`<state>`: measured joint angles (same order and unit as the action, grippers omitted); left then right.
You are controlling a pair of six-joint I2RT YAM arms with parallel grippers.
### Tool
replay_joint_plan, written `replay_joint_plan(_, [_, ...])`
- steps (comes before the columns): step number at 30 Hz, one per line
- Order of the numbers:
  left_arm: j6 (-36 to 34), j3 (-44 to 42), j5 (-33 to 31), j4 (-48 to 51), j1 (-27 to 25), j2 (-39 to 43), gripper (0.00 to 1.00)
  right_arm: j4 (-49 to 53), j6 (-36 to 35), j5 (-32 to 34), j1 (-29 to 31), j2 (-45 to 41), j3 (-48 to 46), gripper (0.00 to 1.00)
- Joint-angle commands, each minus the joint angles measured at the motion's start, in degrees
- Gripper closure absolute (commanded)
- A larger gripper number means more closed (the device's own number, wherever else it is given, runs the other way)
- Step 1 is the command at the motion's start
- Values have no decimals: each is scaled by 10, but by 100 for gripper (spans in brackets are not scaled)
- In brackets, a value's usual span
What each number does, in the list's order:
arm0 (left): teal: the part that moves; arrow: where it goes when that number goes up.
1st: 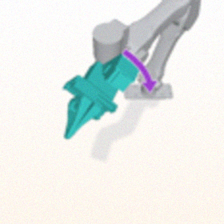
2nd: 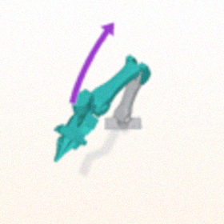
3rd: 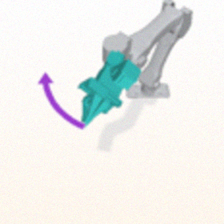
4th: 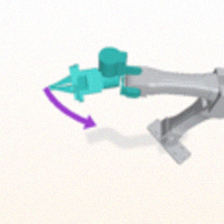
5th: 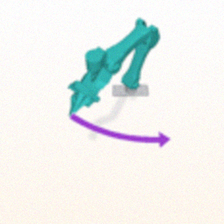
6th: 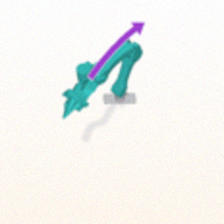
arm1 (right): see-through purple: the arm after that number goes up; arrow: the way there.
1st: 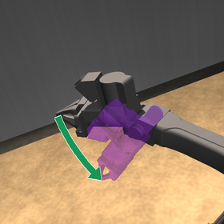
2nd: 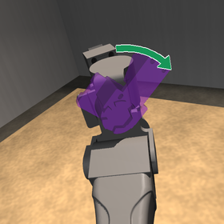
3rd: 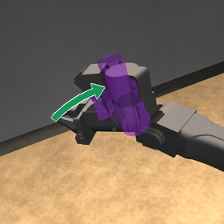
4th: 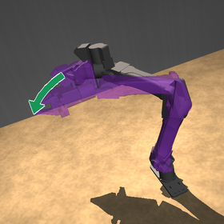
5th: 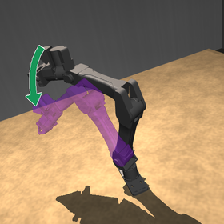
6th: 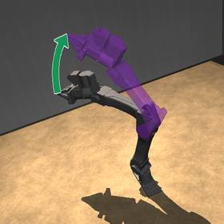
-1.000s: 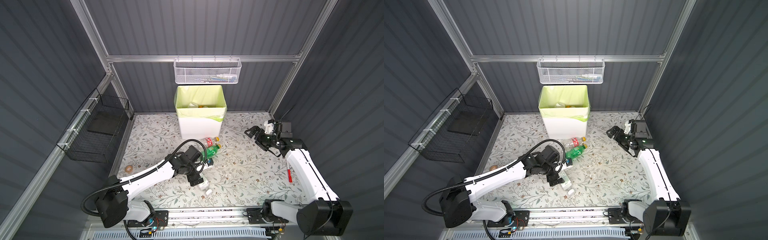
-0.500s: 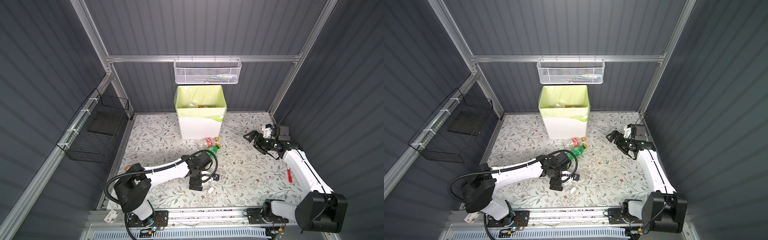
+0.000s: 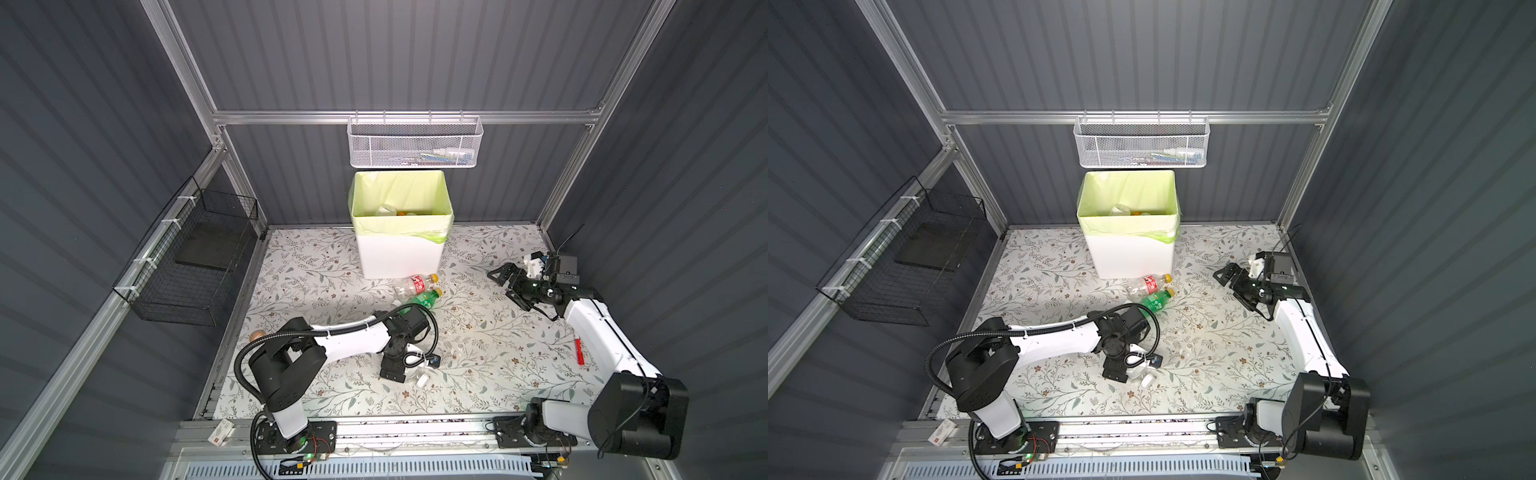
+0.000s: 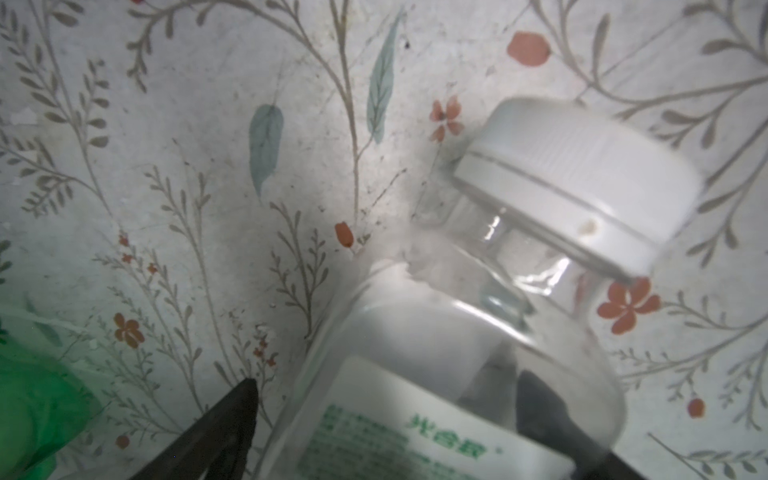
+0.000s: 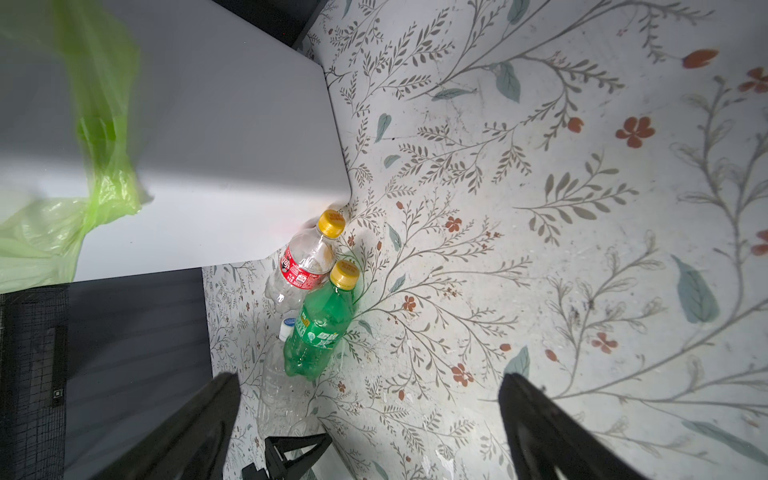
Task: Throw the plastic bottles in the bin
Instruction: 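Grasp the clear green-label white-cap bottle nearest the robot with the left gripper, then lift the green-label white-cap bottle with the left gripper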
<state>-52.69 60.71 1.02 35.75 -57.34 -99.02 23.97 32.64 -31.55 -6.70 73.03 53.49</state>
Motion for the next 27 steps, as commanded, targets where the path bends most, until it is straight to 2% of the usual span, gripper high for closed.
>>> replay_joint_plan(1, [-6, 19, 19, 0, -4, 1, 12, -8, 5, -6, -5, -1, -12, 1])
replay_joint_plan(8, [45, 14, 42, -16, -6, 38, 20, -5, 7, 1, -10, -8, -20, 1])
replay_joint_plan(12, [137, 17, 40, -50, -6, 85, 22, 3, 3, 7, -11, -10, -20, 1])
replay_joint_plan(15, [229, 13, 12, -89, -3, 122, 24, 4, 4, 8, -11, -7, -20, 1])
replay_joint_plan(18, [279, -17, 18, -112, 4, 153, 25, 6, 3, 4, -11, -2, -18, 1])
replay_joint_plan(20, [283, -33, 39, -103, 4, 162, 18, 7, 1, 3, -11, 0, -18, 1])
replay_joint_plan(23, [249, -20, 62, -49, 3, 147, 6, 11, -5, -1, -11, 6, -15, 1])
replay_joint_plan(27, [171, 23, 42, 35, 3, 102, 2, 2, 1, -4, -11, 2, -23, 1])
